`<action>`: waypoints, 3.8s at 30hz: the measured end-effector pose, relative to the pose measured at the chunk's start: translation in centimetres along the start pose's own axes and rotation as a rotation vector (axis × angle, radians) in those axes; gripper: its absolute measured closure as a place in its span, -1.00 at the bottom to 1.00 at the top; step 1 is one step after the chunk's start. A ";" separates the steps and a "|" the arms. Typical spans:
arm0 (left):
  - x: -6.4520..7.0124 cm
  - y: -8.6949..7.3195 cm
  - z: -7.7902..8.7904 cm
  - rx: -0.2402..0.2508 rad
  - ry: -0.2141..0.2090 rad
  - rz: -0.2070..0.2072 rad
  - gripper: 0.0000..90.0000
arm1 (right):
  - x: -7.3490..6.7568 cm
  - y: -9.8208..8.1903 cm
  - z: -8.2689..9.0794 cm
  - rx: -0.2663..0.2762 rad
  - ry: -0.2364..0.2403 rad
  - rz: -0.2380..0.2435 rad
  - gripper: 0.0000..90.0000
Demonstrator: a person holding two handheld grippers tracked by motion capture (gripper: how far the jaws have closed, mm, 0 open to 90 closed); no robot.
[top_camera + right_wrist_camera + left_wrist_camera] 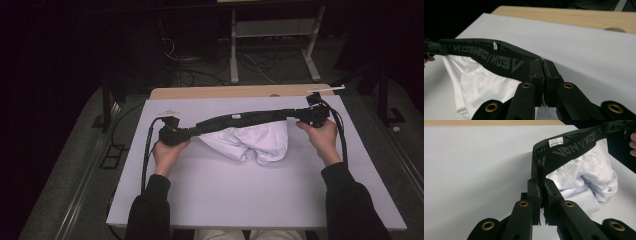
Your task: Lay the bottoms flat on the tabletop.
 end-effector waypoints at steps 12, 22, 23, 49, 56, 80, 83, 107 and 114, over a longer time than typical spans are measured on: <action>0.0 4.9 -0.9 0.030 0.019 -0.047 0.88 | 1.5 3.8 -0.5 0.011 -0.051 -0.034 0.93; -1.0 8.4 -2.0 0.007 0.069 -0.080 0.88 | 3.1 6.7 -1.7 0.020 -0.127 -0.018 0.93; -1.0 8.9 -2.0 0.011 0.073 -0.084 0.89 | 3.2 7.1 -1.6 0.022 -0.132 -0.013 0.93; -3.7 14.8 -6.5 -0.077 0.200 -0.078 0.89 | 4.5 12.0 -2.7 0.002 -0.232 0.004 0.93; -4.0 13.4 -8.1 -0.113 0.191 -0.078 0.89 | 4.6 10.9 -4.1 -0.061 -0.265 0.035 0.92; -2.6 9.5 -8.9 0.037 0.062 0.074 -0.37 | 5.1 6.5 -3.4 -0.040 -0.266 -0.013 -0.68; -2.0 8.9 -8.7 0.039 0.053 0.068 -0.42 | 4.7 5.8 -2.9 -0.028 -0.245 -0.026 -0.68; 3.0 4.3 -6.7 0.114 -0.049 0.077 -0.94 | 1.4 -0.4 1.7 0.032 -0.108 -0.032 -1.00; 3.3 2.0 -6.9 0.068 -0.050 0.109 -0.82 | 1.0 -2.3 2.1 0.002 -0.107 -0.006 -1.00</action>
Point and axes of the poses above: each handheld gripper's, and its own axes: z roughly backward along the jaws, y roughly out of its top, x roughly to its right, the point moved 8 cm from there along -z, roughly forward along the jaws, and after that the axes turned 8 degrees about x, right-handed, at the moved point
